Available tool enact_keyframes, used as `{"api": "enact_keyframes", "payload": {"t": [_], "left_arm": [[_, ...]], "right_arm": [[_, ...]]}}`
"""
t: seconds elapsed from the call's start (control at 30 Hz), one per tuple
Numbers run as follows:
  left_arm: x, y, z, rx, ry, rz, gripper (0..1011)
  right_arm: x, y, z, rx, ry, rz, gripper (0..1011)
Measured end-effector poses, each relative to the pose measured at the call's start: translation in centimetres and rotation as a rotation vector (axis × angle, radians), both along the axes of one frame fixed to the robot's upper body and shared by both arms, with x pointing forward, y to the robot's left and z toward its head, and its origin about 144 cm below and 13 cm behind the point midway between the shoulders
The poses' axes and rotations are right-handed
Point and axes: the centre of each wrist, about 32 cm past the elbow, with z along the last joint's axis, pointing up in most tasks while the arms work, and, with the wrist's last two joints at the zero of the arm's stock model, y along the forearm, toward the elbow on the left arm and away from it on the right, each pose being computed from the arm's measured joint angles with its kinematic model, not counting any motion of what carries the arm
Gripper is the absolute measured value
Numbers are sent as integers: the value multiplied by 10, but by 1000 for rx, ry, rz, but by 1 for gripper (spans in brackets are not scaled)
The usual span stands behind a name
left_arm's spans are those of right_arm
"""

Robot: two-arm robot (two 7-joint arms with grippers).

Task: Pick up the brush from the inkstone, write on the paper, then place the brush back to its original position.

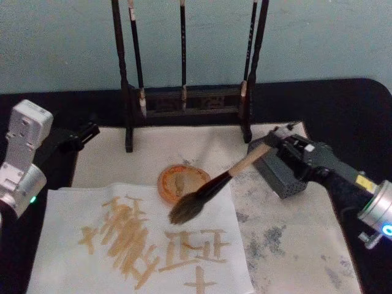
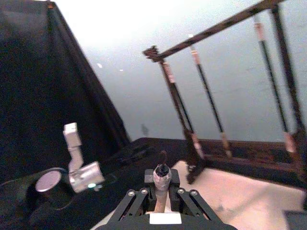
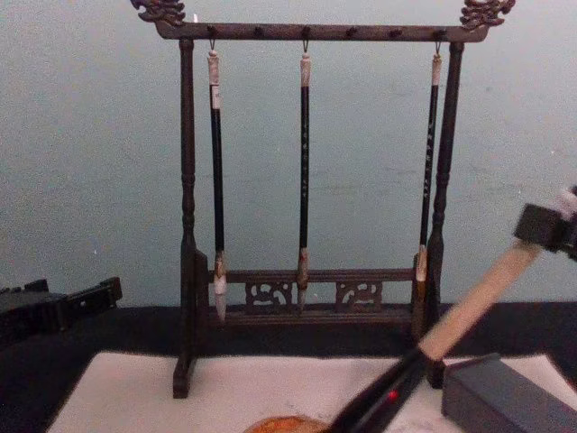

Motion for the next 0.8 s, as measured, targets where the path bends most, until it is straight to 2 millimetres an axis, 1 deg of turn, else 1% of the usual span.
{"api": "enact_keyframes", "payload": {"t": [0.1,0.2,0.37,0.63,0.8], "left_arm": [[0,0,0,0,0,0,1002],[0,0,0,0,0,0,1000],[0,0,0,0,0,0,1002],[0,0,0,0,0,0,1000],[0,0,0,0,0,0,1002]], "right_arm": [[0,7,1,2,-10,26,176],[1,18,-2,-2,-7,67,175],[4,26,-7,-14,12,87,176],[15,26,-3,2,17,63,176],[26,25,-3,42,28,36,175]]}}
